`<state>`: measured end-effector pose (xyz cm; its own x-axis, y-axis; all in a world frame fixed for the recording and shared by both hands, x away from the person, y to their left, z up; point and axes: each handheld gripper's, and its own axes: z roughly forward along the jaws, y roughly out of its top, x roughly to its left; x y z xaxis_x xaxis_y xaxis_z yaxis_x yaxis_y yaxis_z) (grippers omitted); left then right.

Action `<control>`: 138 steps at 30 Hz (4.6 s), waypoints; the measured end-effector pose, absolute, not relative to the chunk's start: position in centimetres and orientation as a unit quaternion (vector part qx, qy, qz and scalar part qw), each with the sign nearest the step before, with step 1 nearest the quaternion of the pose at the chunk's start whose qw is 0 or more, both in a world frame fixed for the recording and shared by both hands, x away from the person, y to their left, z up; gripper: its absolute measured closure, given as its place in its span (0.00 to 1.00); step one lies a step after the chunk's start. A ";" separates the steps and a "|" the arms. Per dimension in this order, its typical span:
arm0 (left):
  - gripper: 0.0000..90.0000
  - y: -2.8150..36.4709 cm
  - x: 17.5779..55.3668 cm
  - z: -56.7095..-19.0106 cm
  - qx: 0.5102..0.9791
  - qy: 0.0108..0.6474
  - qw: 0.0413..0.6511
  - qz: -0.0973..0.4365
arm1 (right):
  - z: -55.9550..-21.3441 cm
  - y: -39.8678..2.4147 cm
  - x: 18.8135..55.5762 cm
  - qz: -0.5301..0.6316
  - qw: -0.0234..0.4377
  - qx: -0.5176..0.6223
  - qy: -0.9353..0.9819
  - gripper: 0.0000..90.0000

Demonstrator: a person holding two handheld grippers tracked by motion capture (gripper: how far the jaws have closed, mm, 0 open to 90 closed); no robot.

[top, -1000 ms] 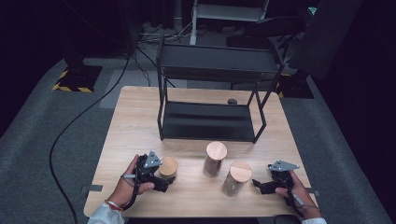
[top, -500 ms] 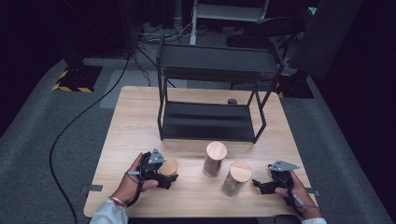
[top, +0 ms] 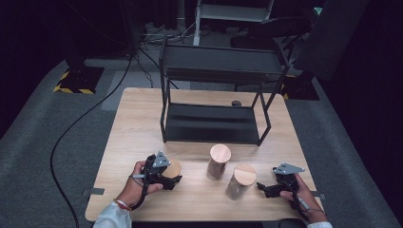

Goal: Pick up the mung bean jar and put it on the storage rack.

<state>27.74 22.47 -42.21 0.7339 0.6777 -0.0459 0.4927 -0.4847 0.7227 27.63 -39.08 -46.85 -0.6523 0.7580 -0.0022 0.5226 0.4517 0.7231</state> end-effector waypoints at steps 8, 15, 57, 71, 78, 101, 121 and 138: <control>0.26 21.9 27.3 -42.0 0.853 0.343 0.368 0.140 | -46.9 -39.2 27.6 0.357 0.164 0.381 0.837 0.00; 0.27 21.9 27.3 -42.0 0.852 0.346 0.366 0.142 | -46.9 -39.2 27.6 0.358 0.164 0.380 0.837 0.00; 0.27 19.4 30.7 -38.8 0.824 0.394 0.373 0.163 | -46.9 -39.2 27.6 0.358 0.164 0.380 0.837 0.00; 0.27 18.1 32.3 -37.8 0.809 0.412 0.382 0.170 | -46.9 -39.2 27.6 0.358 0.164 0.380 0.837 0.00; 0.27 17.3 33.0 -37.3 0.808 0.413 0.381 0.176 | -46.9 -39.2 27.6 0.358 0.164 0.380 0.837 0.00; 0.27 15.1 37.5 -35.6 0.805 0.426 0.373 0.178 | -46.9 -39.2 27.6 0.358 0.164 0.380 0.837 0.00; 0.27 13.0 41.0 -35.5 0.804 0.433 0.363 0.186 | -46.9 -39.2 27.6 0.358 0.164 0.380 0.837 0.00; 0.27 12.2 43.2 -37.6 0.795 0.457 0.354 0.181 | -46.9 -39.2 27.6 0.358 0.164 0.380 0.837 0.00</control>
<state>43.18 12.23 -37.56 0.5167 0.8554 -0.0366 0.5991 -0.3307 0.7292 27.61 -39.22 -46.86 -0.6577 0.7532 -0.0025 0.5188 0.4554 0.7235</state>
